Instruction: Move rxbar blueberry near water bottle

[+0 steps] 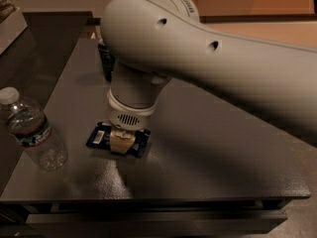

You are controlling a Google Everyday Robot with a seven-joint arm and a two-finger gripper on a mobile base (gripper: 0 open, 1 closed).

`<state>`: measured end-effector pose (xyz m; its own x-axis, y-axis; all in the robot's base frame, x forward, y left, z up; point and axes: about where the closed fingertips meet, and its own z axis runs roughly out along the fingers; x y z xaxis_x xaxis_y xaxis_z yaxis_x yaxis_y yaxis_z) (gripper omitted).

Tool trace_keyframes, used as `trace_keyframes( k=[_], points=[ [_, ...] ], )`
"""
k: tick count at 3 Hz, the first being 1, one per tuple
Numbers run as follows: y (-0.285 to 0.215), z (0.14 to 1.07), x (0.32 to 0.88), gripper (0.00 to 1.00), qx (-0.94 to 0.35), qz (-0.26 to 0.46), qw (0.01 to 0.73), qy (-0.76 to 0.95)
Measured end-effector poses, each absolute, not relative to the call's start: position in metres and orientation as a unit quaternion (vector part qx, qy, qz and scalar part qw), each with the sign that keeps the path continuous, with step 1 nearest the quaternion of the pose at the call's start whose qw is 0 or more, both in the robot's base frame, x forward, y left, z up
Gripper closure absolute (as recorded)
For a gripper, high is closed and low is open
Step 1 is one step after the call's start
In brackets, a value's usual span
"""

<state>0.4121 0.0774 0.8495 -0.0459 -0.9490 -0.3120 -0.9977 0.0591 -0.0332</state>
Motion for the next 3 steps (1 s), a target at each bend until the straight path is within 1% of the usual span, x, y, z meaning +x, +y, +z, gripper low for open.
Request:
trace_keyframes(
  k=[1,3],
  points=[
    [0.0973,0.8422,0.4075,0.83,-0.689,0.106,0.119,0.707],
    [0.1058,0.8384,0.4032,0.36,-0.690,0.111,0.117,0.705]
  ],
)
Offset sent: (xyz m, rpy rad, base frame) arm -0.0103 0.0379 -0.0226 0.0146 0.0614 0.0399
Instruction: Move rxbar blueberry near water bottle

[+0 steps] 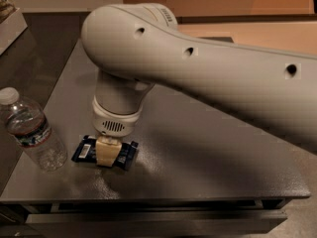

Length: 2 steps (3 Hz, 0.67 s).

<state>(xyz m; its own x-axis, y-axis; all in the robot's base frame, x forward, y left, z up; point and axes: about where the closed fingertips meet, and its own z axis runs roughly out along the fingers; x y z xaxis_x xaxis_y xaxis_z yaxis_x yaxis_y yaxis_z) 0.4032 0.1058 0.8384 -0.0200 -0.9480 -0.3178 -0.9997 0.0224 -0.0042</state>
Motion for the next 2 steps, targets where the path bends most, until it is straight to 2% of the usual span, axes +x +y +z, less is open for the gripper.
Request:
trace_keyframes(
  k=[1,2],
  points=[
    [0.1059,0.8399,0.4023,0.13,-0.691,0.110,0.118,0.705],
    [0.1061,0.8413,0.4015,0.00,-0.691,0.108,0.119,0.704]
  ],
)
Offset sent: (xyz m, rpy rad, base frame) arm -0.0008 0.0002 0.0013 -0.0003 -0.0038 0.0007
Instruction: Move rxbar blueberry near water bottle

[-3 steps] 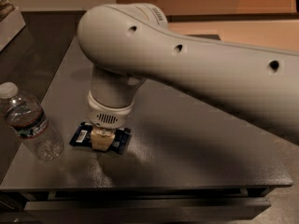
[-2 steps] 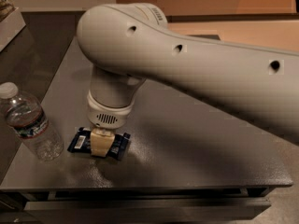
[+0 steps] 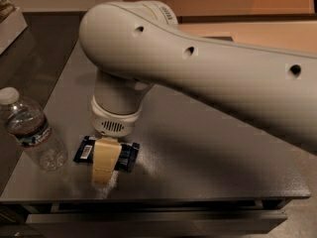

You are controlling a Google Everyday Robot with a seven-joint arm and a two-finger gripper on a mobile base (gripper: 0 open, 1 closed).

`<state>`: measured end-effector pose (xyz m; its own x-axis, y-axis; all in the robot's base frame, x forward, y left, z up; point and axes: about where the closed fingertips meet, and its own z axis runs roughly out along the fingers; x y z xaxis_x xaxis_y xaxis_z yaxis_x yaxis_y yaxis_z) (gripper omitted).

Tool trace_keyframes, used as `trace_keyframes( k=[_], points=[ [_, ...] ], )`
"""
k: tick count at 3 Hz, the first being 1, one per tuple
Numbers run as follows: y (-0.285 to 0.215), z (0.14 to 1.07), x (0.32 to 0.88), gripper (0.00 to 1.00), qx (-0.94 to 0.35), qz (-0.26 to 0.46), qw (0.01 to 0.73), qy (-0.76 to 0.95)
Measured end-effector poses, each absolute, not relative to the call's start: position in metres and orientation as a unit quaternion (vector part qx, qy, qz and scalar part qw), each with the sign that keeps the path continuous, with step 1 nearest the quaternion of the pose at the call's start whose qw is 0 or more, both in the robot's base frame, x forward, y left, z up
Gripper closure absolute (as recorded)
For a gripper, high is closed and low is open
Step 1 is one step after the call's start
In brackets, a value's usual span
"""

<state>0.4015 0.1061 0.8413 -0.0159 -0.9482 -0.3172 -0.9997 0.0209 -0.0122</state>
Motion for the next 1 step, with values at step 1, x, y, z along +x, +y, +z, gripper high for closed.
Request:
trace_keyframes(
  k=[1],
  points=[
    [0.1061,0.8413,0.4014,0.00,-0.691,0.108,0.119,0.704]
  ],
)
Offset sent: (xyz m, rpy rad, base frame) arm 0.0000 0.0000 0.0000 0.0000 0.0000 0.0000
